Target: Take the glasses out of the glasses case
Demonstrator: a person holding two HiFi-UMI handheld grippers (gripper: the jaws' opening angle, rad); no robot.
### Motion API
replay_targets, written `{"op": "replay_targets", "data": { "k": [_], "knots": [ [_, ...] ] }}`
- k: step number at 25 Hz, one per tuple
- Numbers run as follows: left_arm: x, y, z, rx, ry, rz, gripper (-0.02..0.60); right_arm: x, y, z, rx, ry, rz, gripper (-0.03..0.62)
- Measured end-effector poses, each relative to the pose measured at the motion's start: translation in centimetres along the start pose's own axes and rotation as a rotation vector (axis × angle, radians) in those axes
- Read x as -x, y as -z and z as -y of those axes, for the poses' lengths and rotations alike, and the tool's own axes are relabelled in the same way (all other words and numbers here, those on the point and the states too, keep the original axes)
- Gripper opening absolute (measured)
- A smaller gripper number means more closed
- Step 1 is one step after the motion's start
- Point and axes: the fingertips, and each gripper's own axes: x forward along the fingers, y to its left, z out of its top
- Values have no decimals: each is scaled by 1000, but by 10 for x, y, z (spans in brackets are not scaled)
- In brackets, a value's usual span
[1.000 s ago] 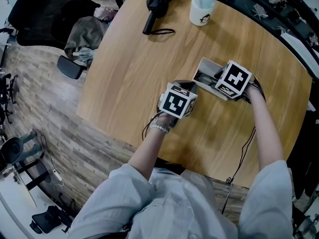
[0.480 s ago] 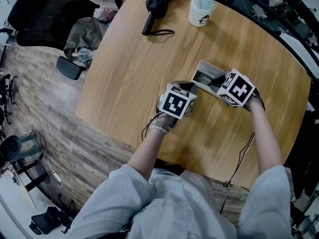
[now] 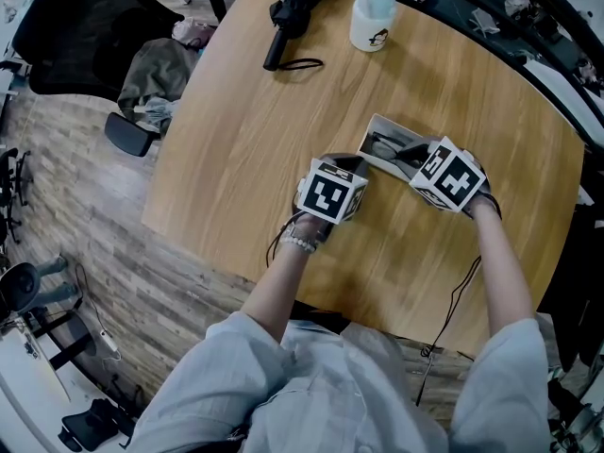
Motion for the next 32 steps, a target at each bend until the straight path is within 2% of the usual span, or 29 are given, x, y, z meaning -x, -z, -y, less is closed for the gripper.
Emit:
{"op": "replay_targets", "data": {
  "k": [4,18,32],
  "knots": [
    [0,0,0,0,-2,-1,5,5,3,1,11,13,-15,20],
    [-1,-1,-2,-4,-3,9,5,47,8,0,-41,30,35,20],
    [1,-1,-1,-6,-10,10,5,81,85,0,-234,51,35,20]
  ]
}}
